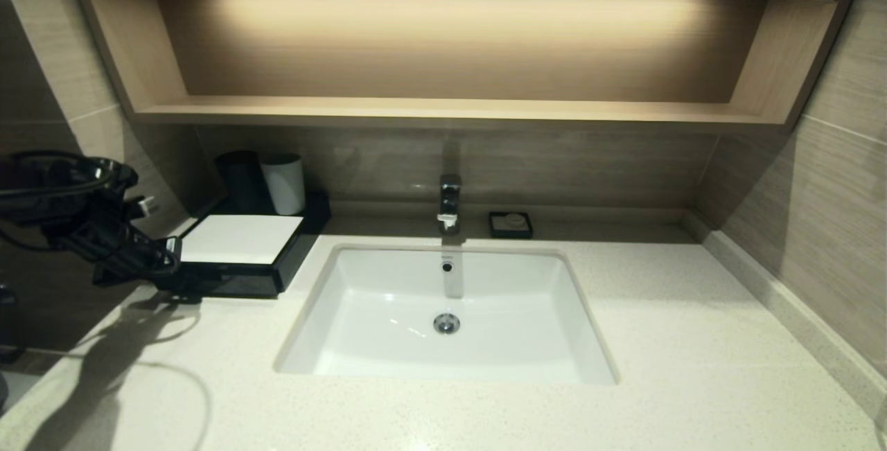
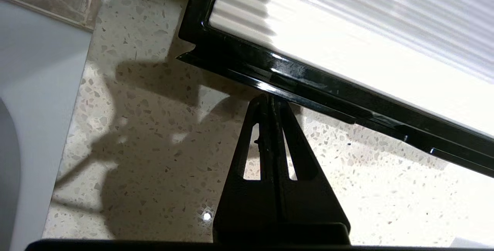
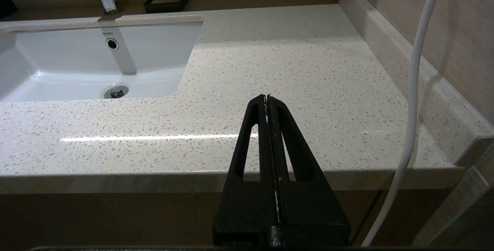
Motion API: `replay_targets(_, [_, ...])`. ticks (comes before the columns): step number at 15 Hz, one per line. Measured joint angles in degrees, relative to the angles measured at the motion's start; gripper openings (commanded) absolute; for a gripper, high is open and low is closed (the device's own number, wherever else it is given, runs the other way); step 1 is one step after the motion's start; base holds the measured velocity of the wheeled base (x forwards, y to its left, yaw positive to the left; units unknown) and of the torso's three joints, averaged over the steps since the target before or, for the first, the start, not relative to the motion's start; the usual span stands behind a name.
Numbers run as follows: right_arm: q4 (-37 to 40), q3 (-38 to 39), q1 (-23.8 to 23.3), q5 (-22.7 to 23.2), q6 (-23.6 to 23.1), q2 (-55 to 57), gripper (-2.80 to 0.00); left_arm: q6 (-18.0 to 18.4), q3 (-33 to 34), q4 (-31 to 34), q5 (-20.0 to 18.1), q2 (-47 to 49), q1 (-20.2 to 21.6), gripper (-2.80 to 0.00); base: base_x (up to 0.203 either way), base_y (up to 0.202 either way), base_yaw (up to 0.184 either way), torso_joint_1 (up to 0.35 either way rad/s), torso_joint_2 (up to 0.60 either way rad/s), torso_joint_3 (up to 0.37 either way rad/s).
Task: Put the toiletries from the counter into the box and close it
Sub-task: Close the drawer
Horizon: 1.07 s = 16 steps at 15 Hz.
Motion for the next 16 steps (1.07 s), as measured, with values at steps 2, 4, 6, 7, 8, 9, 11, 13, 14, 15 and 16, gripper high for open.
replay_targets(2, [0.0, 0.0, 0.0, 0.0, 0.0, 0.0, -2.8, -0.1, 0.5, -1.9, 0.0, 0.0, 0.0, -2.8, 0.0, 0.0, 0.0, 0.0, 0.0, 0.0])
replay_targets(4, [0.0, 0.0, 0.0, 0.0, 0.0, 0.0, -2.8, -1.2, 2.2, -6.3, 0.0, -0.1, 0.0, -2.8, 0.0, 0.0, 0.0, 0.0, 0.0, 0.0])
replay_targets(6, [0.0, 0.0, 0.0, 0.0, 0.0, 0.0, -2.8, -2.3, 3.6, -10.7, 0.1, -0.3, 0.0, -2.8, 0.0, 0.0, 0.0, 0.0, 0.0, 0.0])
replay_targets(7, [0.0, 0.0, 0.0, 0.0, 0.0, 0.0, -2.8, -2.4, 3.9, -11.5, 0.1, -0.3, 0.0, -2.8, 0.0, 0.0, 0.0, 0.0, 0.0, 0.0])
replay_targets(8, [0.0, 0.0, 0.0, 0.0, 0.0, 0.0, -2.8, -2.4, 4.1, -12.3, 0.1, -0.2, 0.0, -2.8, 0.0, 0.0, 0.0, 0.0, 0.0, 0.0])
replay_targets(9, [0.0, 0.0, 0.0, 0.0, 0.0, 0.0, -2.8, -2.3, 4.3, -12.8, 0.1, -0.3, 0.0, -2.8, 0.0, 0.0, 0.0, 0.0, 0.0, 0.0])
replay_targets(11, [0.0, 0.0, 0.0, 0.0, 0.0, 0.0, -2.8, -2.3, 5.0, -13.2, 0.1, -0.9, 0.0, -2.8, 0.0, 0.0, 0.0, 0.0, 0.0, 0.0])
replay_targets(13, [0.0, 0.0, 0.0, 0.0, 0.0, 0.0, -2.8, -2.2, 6.2, -12.9, -0.2, -3.3, -0.1, -2.8, 0.0, 0.0, 0.0, 0.0, 0.0, 0.0])
replay_targets(14, [0.0, 0.0, 0.0, 0.0, 0.0, 0.0, -2.8, -2.0, 7.0, -10.5, -0.3, -5.3, -0.2, -2.8, 0.0, 0.0, 0.0, 0.0, 0.0, 0.0])
replay_targets(15, [0.0, 0.0, 0.0, 0.0, 0.0, 0.0, -2.8, -1.9, 7.6, -6.8, -0.3, -7.7, -0.3, -2.8, 0.0, 0.0, 0.0, 0.0, 0.0, 0.0])
replay_targets(16, [0.0, 0.0, 0.0, 0.0, 0.0, 0.0, -2.8, -1.7, 8.2, -2.2, -0.3, -10.7, -0.4, -2.8, 0.0, 0.0, 0.0, 0.0, 0.0, 0.0])
